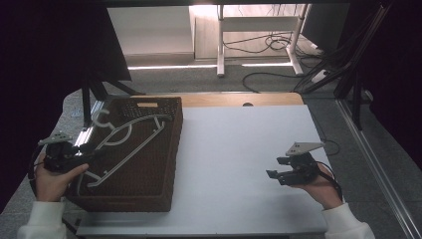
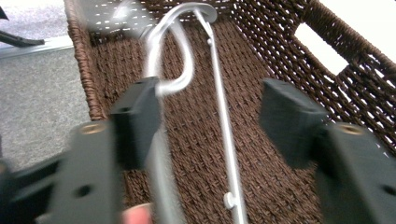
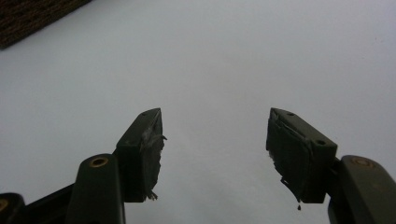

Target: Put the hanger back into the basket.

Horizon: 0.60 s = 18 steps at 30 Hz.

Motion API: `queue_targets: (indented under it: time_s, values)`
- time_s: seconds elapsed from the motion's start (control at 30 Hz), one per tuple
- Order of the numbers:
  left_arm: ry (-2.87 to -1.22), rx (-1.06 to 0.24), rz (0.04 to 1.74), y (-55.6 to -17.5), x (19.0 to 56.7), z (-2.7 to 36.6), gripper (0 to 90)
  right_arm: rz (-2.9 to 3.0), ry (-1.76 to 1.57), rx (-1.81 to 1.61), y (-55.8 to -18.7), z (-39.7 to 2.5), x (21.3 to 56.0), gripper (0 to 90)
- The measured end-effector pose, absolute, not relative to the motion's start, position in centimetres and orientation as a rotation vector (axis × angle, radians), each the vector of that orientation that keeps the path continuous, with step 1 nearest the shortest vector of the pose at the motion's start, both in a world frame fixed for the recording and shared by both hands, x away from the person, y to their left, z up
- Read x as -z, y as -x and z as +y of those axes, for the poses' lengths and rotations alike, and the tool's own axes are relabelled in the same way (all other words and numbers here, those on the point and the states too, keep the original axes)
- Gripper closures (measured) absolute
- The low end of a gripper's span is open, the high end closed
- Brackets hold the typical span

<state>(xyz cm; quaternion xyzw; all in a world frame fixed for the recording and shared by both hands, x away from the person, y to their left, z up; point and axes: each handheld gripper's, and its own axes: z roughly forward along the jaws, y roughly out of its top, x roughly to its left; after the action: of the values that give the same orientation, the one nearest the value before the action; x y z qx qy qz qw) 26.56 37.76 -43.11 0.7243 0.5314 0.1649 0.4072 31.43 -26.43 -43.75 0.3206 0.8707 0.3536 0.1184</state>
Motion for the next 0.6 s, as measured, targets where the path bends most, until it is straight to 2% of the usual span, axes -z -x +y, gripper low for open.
queue_targets:
  time_s: [0.07, 0.17, 0.6]
  values:
    - [-1.815, -0.411, 1.342, -26.55, 43.09, 37.83, 30.2, 2.546, -0.939, -1.033, -31.43, -26.45, 43.75, 36.1]
    - [-1.814, -0.402, 1.348, -26.53, 43.04, 37.85, 28.2, 2.546, -0.939, -1.035, -31.45, -26.46, 43.75, 36.1]
    - [-1.82, -0.417, 1.353, -26.02, 42.22, 37.85, 30.3, 2.548, -0.939, -1.031, -31.47, -26.41, 43.82, 36.0]
